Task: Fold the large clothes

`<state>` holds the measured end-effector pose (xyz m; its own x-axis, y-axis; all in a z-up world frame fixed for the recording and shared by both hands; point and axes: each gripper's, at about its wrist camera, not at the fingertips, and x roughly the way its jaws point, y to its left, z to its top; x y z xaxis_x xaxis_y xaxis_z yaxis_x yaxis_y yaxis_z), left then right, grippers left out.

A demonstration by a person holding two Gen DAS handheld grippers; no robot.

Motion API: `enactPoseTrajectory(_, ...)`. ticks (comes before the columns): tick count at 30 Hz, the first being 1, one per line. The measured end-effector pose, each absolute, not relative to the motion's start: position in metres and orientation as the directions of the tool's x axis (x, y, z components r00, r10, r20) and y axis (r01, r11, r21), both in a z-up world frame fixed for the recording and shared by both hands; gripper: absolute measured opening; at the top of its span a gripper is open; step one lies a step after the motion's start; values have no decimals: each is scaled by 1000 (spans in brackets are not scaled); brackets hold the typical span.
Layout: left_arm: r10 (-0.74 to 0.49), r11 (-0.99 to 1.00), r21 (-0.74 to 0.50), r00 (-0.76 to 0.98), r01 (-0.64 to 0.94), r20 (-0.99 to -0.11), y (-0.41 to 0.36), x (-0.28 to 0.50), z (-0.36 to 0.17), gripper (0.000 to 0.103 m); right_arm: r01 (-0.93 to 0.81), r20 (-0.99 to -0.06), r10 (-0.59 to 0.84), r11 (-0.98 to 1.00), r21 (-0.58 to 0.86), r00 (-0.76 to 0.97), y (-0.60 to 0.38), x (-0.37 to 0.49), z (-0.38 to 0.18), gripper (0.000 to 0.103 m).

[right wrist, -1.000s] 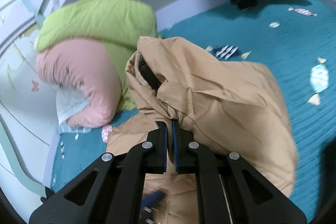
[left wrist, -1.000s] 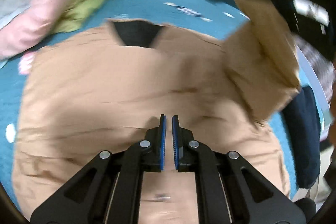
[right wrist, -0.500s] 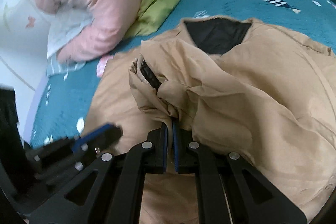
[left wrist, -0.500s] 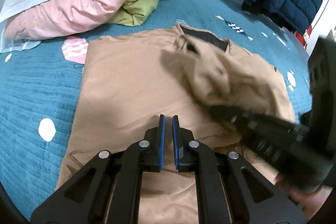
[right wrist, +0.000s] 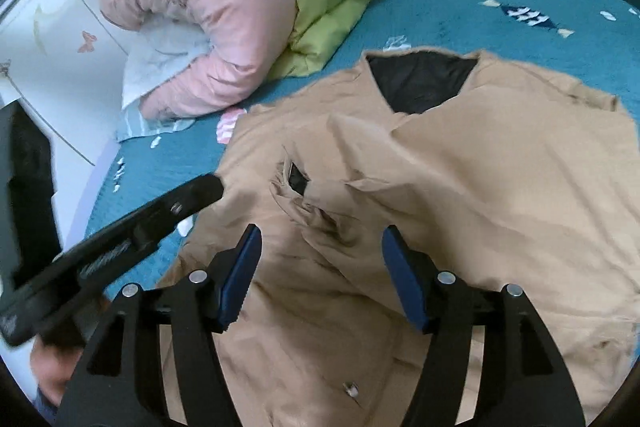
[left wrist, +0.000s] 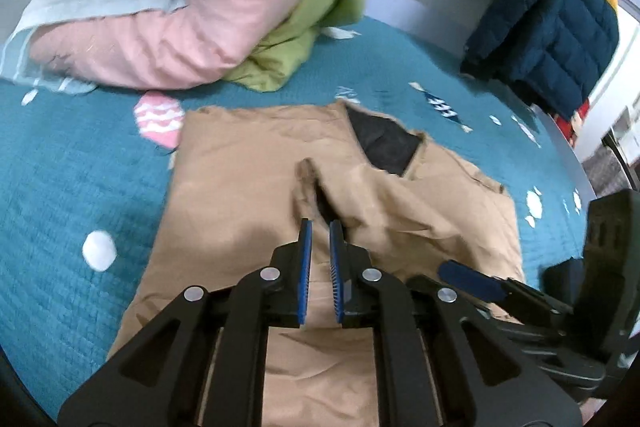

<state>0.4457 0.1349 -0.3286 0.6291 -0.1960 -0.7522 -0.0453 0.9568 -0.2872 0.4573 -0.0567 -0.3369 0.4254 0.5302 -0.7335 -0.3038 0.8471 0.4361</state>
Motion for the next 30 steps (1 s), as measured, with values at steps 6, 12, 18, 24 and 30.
enactPoseTrajectory(6, -303, 952, -276, 566, 135, -767, 74, 475, -336, 20, -121, -748, 421, 898, 423, 513, -141, 466, -340, 49)
enactPoseTrajectory(12, -224, 974, -209, 425, 84, -877, 57, 507, -390, 21, 6, -796, 387, 898, 440, 466, -194, 483, -371, 35)
enactPoseTrajectory(18, -250, 963, -269, 408, 10, -878, 94, 496, -416, 9, 62, -844, 371, 903, 425, 387, -214, 490, -415, 0)
enactPoseTrajectory(24, -324, 941, -327, 499, 83, -804, 117, 493, -374, 65, 30, -786, 423, 873, 487, 450, -229, 498, -380, 26)
enactPoseTrajectory(30, -144, 968, -235, 567, -90, -811, 200, 523, -355, 85, 114, -811, 322, 898, 425, 488, -274, 538, -367, 50)
